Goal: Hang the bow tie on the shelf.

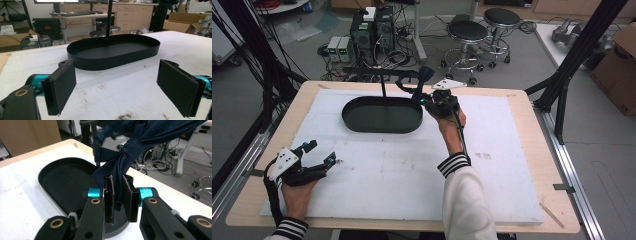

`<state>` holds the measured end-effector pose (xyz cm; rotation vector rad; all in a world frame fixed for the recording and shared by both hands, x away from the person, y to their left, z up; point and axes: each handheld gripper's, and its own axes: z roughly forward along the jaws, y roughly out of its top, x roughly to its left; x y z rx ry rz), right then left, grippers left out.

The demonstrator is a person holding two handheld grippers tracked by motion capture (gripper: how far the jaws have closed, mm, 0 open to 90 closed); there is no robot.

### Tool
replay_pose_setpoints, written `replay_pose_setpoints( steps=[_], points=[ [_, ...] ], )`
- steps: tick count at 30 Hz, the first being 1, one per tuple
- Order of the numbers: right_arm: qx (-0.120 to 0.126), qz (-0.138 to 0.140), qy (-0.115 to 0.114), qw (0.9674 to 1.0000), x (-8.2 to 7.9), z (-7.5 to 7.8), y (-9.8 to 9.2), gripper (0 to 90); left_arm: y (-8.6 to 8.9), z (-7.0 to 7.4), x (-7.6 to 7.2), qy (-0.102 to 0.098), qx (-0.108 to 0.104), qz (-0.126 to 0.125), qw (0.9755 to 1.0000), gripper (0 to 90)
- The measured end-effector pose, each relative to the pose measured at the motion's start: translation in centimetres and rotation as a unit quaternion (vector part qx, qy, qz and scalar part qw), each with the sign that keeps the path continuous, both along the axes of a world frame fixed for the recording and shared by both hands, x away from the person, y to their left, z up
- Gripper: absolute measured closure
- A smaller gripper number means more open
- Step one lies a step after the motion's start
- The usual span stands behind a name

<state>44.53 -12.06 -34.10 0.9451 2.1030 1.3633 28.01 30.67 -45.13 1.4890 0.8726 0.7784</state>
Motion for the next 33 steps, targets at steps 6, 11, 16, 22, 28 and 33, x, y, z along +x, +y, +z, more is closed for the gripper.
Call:
replay_pose_setpoints(
  steps=[6,11,16,22,28,33],
  points=[
    [-0.008,-0.012,0.017,0.9998,0.9,-1.2,0.1,80.8,0.0,0.0,0.0,0.000,0.000,0.000,1.0000,16.1],
    [-0.015,-0.020,0.028,0.9993,1.4,-1.9,0.1,80.4,0.0,0.0,0.0,0.000,-0.001,0.000,1.0000,16.1],
    [-0.027,-0.025,0.041,0.9985,1.8,-2.4,-0.1,80.1,0.0,0.0,0.0,0.001,-0.001,-0.001,1.0000,16.1],
    [-0.045,-0.036,0.059,0.9966,2.2,-3.2,-0.5,80.0,0.0,0.0,0.0,0.000,-0.001,-0.001,1.0000,16.1],
    [-0.060,-0.038,0.074,0.9947,2.3,-3.9,-0.6,79.5,0.0,0.0,0.0,-0.001,-0.001,-0.001,1.0000,16.1],
    [-0.053,-0.044,0.080,0.9944,2.1,-4.4,-1.7,77.4,0.0,0.0,0.0,-0.001,-0.001,-0.001,1.0000,16.1]
  ],
)
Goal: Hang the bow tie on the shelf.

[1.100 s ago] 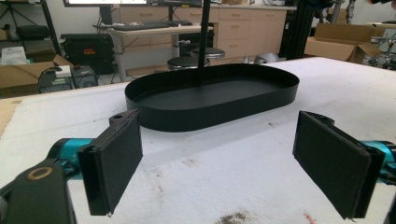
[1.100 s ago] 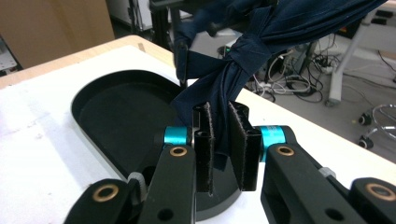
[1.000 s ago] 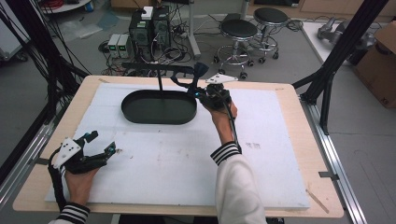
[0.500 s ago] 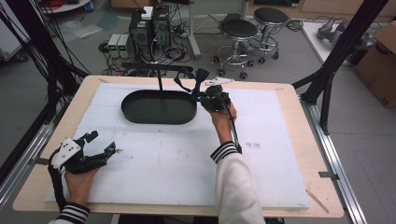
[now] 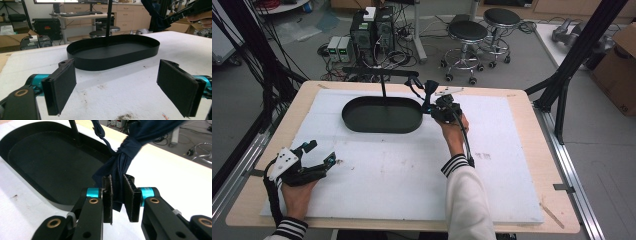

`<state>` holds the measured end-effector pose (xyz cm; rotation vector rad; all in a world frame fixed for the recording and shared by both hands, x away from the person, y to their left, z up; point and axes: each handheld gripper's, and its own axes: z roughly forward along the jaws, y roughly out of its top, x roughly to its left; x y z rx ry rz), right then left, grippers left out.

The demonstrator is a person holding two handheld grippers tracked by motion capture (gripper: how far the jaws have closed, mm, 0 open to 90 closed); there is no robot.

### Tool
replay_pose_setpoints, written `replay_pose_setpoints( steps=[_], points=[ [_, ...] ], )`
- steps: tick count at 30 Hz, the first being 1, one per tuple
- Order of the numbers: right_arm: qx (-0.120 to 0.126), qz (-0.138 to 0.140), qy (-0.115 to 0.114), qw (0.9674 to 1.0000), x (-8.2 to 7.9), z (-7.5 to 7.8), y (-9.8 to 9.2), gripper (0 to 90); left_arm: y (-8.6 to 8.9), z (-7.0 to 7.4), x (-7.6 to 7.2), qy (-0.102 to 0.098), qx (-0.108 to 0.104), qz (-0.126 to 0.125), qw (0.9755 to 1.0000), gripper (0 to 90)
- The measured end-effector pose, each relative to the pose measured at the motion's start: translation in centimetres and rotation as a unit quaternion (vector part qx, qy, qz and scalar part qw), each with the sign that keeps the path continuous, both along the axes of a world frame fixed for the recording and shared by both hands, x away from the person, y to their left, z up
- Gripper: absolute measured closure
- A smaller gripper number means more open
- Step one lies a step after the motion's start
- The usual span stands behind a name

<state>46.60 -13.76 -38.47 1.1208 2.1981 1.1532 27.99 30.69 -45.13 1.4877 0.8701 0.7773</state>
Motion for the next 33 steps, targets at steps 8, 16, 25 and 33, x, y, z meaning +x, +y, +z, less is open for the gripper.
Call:
replay_pose_setpoints(
  steps=[8,16,25,33],
  points=[
    [0.013,0.000,0.001,0.9999,-1.0,0.5,-1.2,69.0,-0.1,0.0,-0.1,-0.003,0.005,0.000,1.0000,16.1],
    [0.045,0.008,-0.028,0.9985,-3.1,1.4,-3.4,60.5,-0.1,0.0,0.0,0.002,0.004,0.003,1.0000,16.1],
    [0.071,0.036,-0.076,0.9940,-7.9,2.2,-7.2,24.4,-0.1,0.0,0.0,0.001,0.004,0.002,1.0000,16.1],
    [0.087,0.017,-0.134,0.9869,-13.7,0.4,-11.0,16.8,-0.2,0.0,0.0,0.000,0.008,-0.001,1.0000,15.9]
  ],
)
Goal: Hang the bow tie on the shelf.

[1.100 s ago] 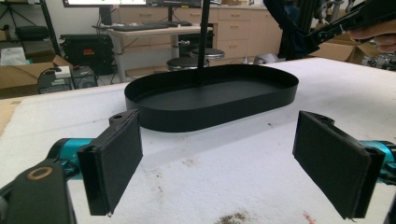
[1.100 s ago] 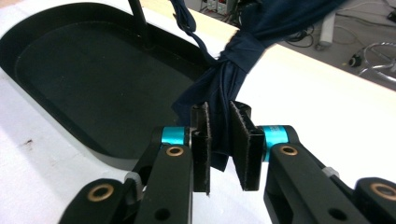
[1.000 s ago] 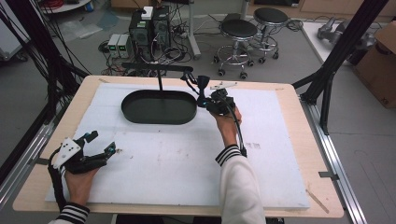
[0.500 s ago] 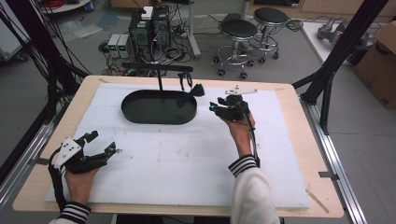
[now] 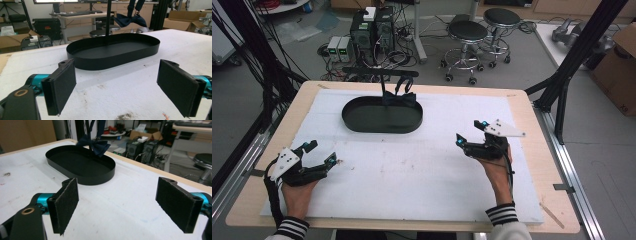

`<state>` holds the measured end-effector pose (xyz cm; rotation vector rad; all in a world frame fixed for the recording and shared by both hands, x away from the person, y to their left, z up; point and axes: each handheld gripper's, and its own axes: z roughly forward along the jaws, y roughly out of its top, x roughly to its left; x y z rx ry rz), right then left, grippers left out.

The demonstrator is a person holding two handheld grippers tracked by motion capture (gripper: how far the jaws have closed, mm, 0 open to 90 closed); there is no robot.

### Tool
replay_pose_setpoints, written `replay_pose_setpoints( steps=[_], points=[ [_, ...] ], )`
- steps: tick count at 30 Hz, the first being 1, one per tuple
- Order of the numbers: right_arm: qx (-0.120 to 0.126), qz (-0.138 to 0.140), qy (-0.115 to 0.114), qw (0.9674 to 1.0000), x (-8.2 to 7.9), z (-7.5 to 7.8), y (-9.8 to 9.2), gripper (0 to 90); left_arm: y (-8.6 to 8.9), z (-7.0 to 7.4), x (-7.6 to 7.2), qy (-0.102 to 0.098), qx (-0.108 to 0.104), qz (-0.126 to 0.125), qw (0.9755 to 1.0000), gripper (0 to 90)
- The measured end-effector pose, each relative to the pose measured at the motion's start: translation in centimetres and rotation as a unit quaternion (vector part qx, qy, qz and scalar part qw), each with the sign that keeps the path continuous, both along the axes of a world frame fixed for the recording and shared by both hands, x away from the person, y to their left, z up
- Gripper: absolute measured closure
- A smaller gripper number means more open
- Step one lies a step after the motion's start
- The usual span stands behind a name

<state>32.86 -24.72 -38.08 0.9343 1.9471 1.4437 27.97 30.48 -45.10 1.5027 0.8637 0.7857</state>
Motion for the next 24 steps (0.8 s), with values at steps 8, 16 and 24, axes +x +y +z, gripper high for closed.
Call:
replay_pose_setpoints(
  steps=[8,16,24],
  points=[
    [0.006,-0.040,-0.017,0.9990,-3.4,-3.2,-2.0,12.4,-0.1,0.0,0.0,-0.001,0.006,0.000,1.0000,15.8],
    [0.014,-0.084,-0.005,0.9963,-4.2,-5.4,-2.6,12.1,-0.2,0.0,-0.1,-0.005,0.010,0.001,0.9999,15.8],
    [-0.006,-0.096,0.012,0.9953,-5.0,-6.2,-2.6,11.7,-0.1,0.0,-0.1,-0.005,0.010,0.002,0.9999,15.8]
  ],
)
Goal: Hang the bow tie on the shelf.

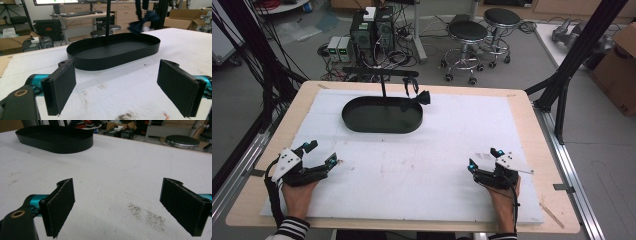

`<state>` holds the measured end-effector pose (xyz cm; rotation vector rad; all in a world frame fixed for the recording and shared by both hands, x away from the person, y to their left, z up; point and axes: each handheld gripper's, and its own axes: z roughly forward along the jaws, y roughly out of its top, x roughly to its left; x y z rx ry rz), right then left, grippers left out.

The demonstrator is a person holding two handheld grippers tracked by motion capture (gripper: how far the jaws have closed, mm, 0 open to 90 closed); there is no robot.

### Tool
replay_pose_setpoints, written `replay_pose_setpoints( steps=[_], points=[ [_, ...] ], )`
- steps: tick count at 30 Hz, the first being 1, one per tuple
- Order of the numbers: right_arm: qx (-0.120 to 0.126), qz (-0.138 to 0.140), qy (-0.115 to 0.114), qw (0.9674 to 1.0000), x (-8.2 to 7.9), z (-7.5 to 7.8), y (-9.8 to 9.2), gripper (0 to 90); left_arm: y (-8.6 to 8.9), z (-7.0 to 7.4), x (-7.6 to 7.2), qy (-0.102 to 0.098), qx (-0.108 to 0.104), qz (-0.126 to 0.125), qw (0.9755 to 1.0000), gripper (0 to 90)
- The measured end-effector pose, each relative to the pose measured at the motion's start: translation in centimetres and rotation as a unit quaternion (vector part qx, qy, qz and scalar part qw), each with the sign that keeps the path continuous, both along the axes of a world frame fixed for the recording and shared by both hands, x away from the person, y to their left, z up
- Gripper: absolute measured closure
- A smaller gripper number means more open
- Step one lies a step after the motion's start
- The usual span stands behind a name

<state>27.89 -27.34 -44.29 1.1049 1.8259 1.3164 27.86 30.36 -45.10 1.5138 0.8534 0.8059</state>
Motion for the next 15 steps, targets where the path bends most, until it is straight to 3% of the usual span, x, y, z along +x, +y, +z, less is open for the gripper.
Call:
replay_pose_setpoints(
  steps=[6,8,15],
  points=[
    [0.000,-0.001,-0.007,1.0000,-0.4,0.1,0.2,11.7,0.1,0.0,0.0,0.000,-0.005,0.000,1.0000,15.8],
    [0.009,-0.006,-0.033,0.9994,-0.7,-0.3,0.0,11.9,0.1,0.0,0.0,0.000,-0.008,0.000,1.0000,15.8],
    [0.026,-0.019,-0.054,0.9980,-1.2,-0.6,-0.7,11.9,0.2,0.0,0.0,0.001,-0.013,0.002,0.9999,15.8]
  ],
)
